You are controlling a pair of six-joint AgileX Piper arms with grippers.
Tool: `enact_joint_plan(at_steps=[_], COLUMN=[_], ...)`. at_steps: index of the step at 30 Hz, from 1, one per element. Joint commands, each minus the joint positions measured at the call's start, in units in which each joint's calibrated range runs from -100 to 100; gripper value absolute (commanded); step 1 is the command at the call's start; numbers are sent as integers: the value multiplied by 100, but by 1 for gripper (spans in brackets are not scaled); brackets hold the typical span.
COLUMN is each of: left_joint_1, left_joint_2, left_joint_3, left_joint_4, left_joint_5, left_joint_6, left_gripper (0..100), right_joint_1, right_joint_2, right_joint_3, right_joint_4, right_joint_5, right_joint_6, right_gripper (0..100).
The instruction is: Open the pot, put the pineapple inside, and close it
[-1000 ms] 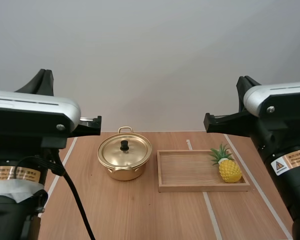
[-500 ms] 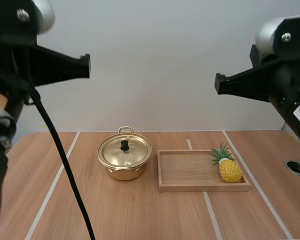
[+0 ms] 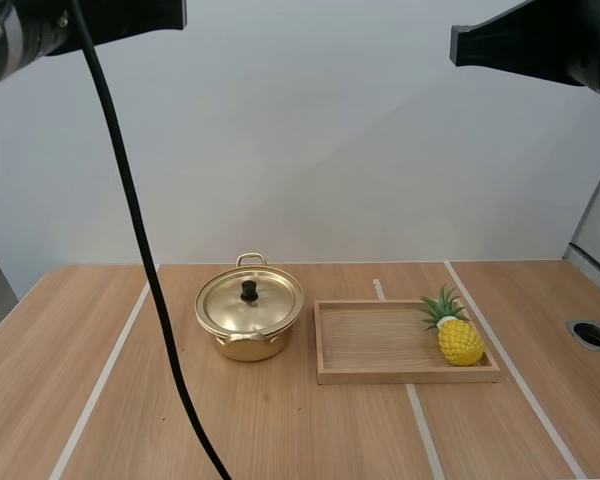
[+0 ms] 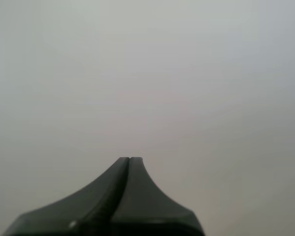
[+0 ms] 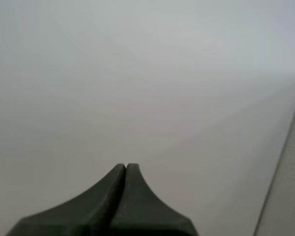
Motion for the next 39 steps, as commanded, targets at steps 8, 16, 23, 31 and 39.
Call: enact_joint_plan(at_steps=[8, 16, 23, 31, 39], left_joint_1=[-7, -7, -7, -7, -7], left_joint_2=[1070, 1744, 2165, 2745, 2913], left_joint_3=[-1050, -1080, -1080, -1080, -1080], left_joint_4=[-1529, -2021, -2166, -2231, -2394], left_joint_5=[2701, 3070, 3662, 4522, 4691], left_joint_6=[1190, 1448, 1608, 1845, 1989], left_gripper=[0, 0, 0, 0, 5], right_joint_1=[-389, -548, -588, -588, -588], right_joint_2=[817, 1370, 1666, 1726, 1726], right_joint_3=[-236, -236, -236, -236, -236], right_joint_4=[-94, -4, -18, -30, -30], right_joint_5=[719, 840, 1299, 1458, 1474], right_joint_6=[242, 285, 266, 210, -17], right_gripper=[0, 0, 0, 0, 0])
